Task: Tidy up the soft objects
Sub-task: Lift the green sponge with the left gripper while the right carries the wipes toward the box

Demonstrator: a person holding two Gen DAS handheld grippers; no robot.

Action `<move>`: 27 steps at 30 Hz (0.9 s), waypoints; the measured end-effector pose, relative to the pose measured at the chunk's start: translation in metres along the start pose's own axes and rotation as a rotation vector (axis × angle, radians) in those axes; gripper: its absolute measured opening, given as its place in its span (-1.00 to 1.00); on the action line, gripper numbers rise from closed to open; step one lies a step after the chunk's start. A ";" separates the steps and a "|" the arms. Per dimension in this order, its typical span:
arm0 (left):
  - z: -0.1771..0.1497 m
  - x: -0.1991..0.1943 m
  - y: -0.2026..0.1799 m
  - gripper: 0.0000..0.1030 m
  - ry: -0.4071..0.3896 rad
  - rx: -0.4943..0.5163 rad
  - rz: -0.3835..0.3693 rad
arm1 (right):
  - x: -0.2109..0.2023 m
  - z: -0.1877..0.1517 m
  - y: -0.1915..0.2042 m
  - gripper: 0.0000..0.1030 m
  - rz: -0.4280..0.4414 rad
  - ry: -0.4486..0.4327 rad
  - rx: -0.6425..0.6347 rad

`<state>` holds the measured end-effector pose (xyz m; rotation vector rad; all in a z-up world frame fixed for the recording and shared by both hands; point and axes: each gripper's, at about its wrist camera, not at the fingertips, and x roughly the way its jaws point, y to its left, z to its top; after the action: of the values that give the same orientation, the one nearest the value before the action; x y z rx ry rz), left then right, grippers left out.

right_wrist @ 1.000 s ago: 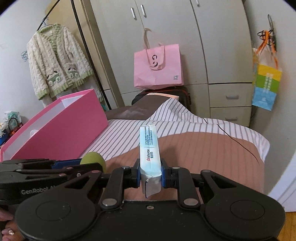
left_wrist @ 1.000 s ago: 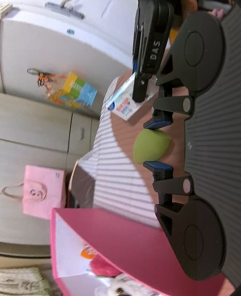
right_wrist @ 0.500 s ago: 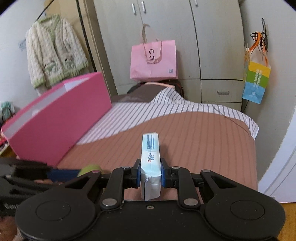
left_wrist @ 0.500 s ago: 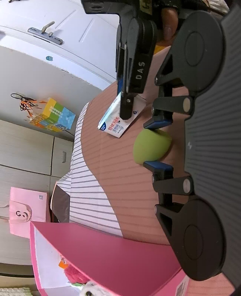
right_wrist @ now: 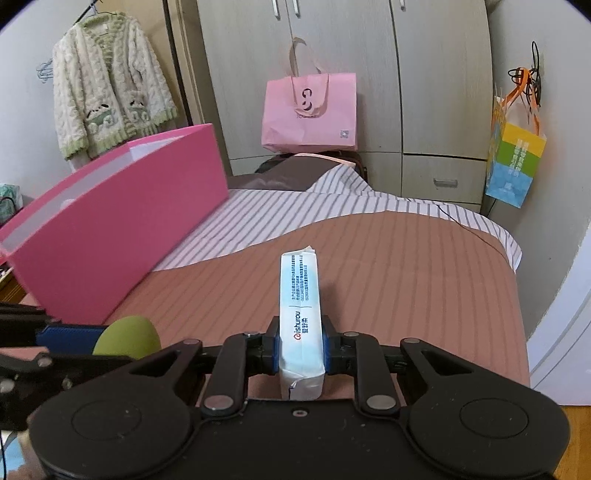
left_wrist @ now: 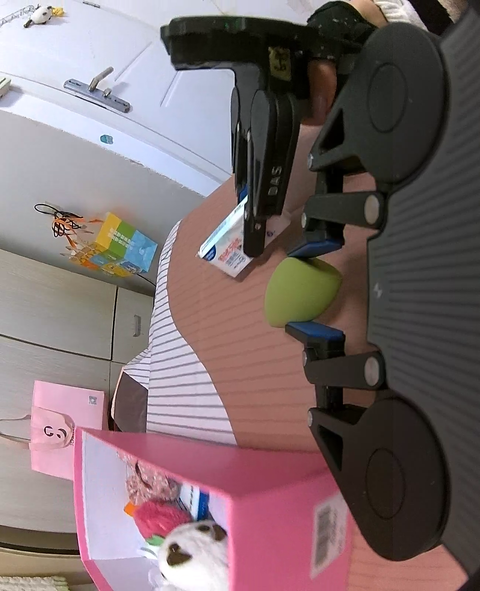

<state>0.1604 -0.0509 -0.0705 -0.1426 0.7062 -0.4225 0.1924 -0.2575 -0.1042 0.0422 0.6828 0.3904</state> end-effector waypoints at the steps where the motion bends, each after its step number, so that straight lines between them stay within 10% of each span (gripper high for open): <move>1: -0.001 -0.004 0.002 -0.30 0.004 0.000 -0.005 | -0.004 -0.002 0.003 -0.55 0.004 0.003 -0.001; 15: -0.028 -0.071 0.060 -0.30 0.158 -0.061 -0.070 | -0.045 -0.022 0.073 -0.55 0.283 0.171 -0.051; 27: -0.014 -0.154 0.086 -0.30 0.038 -0.025 0.051 | -0.055 0.013 0.137 -0.54 0.546 0.177 -0.107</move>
<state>0.0743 0.0921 -0.0123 -0.1404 0.7508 -0.3681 0.1155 -0.1495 -0.0387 0.0940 0.8217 0.9629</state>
